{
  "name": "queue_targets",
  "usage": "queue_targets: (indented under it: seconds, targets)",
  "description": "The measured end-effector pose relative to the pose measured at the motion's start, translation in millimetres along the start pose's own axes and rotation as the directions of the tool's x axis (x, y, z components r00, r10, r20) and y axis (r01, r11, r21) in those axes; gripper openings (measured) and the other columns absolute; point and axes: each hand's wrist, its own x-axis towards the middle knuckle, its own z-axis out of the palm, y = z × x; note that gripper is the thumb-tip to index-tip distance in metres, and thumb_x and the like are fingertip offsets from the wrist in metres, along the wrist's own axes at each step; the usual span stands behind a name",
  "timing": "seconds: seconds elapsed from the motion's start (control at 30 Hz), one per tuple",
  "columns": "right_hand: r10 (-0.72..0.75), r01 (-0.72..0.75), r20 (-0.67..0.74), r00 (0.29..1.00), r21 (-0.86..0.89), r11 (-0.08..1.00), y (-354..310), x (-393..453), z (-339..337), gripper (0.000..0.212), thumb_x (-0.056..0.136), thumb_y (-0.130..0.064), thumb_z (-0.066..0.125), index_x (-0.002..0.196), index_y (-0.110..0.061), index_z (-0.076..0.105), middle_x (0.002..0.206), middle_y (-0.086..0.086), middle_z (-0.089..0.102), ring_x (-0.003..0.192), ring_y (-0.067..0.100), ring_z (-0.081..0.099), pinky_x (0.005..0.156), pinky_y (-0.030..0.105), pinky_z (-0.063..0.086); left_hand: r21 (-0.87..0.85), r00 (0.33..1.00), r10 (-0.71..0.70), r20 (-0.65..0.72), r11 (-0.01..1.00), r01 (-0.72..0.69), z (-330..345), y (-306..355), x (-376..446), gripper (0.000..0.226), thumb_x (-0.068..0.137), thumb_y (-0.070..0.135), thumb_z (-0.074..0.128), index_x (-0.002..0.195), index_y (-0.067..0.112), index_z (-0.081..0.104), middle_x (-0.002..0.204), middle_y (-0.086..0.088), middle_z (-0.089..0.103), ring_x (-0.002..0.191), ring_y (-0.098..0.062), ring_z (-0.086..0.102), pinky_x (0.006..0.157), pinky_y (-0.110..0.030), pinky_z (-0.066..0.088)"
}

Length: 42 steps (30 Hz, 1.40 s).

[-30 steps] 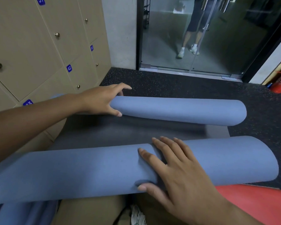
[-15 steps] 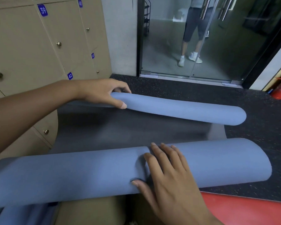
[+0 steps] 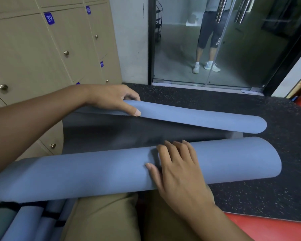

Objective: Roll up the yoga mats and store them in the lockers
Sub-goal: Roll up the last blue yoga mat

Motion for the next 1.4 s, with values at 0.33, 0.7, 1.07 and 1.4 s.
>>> queue_targets:
  seconds: [0.33, 0.7, 1.07, 1.4]
  targets:
    - [-0.011, 0.005, -0.105, 0.994, -0.056, 0.998, 4.5, 6.4, 11.6, 0.056, 0.103, -0.050, 0.042, 0.139, -0.011, 0.059, 0.120, 0.012, 0.056, 0.108, 0.035, 0.053, 0.106, 0.048, 0.038, -0.027, 1.000, -0.014, -0.003, 1.000, 0.014, 4.2, -1.7, -2.2, 0.021, 0.092, 0.040, 0.073, 0.101, 0.022, 0.070, 0.094, 0.003, 0.074, 0.086, -0.017, 0.070, 0.079, -0.033, 0.052]
    - [-0.057, 0.061, -0.148, 0.987, 0.018, 0.998, 21.9, 26.9, 37.7, 0.049, 0.105, -0.047, 0.041, 0.134, -0.012, 0.061, 0.138, 0.015, 0.056, 0.126, 0.038, 0.051, 0.111, 0.048, 0.035, -0.028, 0.999, -0.047, 0.022, 0.998, 0.048, 13.1, -10.5, 6.2, 0.026, 0.090, 0.042, 0.073, 0.106, 0.022, 0.070, 0.099, 0.006, 0.074, 0.095, -0.019, 0.070, 0.089, -0.037, 0.052]
    - [-0.144, 0.153, -0.259, 0.955, 0.017, 0.988, 39.5, 47.5, 58.3, 0.037, 0.103, -0.038, 0.050, 0.119, -0.009, 0.066, 0.127, 0.015, 0.064, 0.111, 0.039, 0.057, 0.097, 0.046, 0.045, 0.166, 0.989, -0.072, -0.133, 0.982, 0.094, 42.3, -28.0, -4.0, 0.048, 0.088, 0.058, 0.069, 0.131, 0.039, 0.056, 0.122, 0.021, 0.062, 0.106, 0.005, 0.059, 0.094, -0.022, 0.047]
    - [-0.193, 0.216, -0.153, 0.969, 0.155, 0.964, 67.1, 90.0, 61.9, 0.047, 0.104, -0.052, 0.046, 0.127, -0.016, 0.065, 0.118, 0.005, 0.059, 0.105, 0.028, 0.056, 0.090, 0.042, 0.044, 0.542, 0.811, 0.257, -0.526, 0.836, 0.087, 120.7, -34.8, -66.4, 0.054, 0.094, 0.057, 0.055, 0.124, 0.013, 0.067, 0.121, -0.002, 0.061, 0.108, -0.025, 0.059, 0.093, -0.036, 0.046]
